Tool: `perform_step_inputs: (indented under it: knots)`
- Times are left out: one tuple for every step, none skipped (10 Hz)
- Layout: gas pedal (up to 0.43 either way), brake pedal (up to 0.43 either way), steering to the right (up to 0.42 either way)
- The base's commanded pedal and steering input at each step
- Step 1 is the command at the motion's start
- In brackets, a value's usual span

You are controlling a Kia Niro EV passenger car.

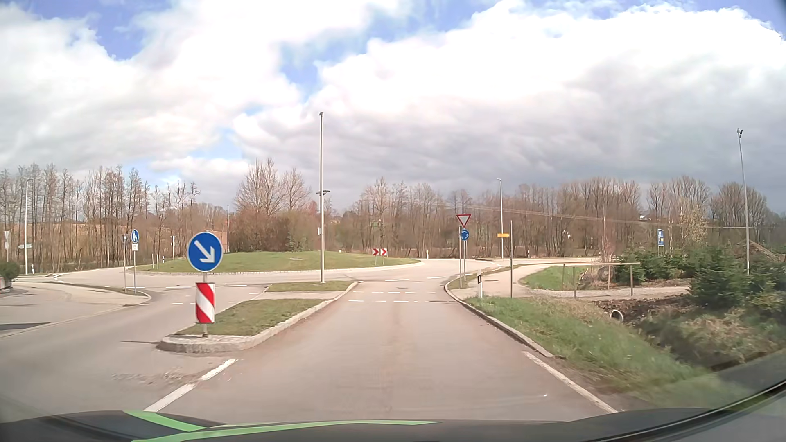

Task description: Follow the waypoints while adhering to traffic rules and regulations

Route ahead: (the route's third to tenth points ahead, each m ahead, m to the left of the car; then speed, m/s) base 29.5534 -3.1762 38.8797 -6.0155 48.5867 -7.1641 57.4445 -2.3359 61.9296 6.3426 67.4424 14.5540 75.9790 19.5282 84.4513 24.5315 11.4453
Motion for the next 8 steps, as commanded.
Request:
perform_step_inputs:
  knots:
    - [0.0,0.207,0.008]
    - [0.0,0.207,0.007]
    - [0.0,0.201,0.007]
    - [0.0,0.207,0.007]
    - [0.0,0.207,0.007]
    - [0.0,0.207,0.007]
    - [0.0,0.207,0.007]
    - [0.0,0.207,0.006]
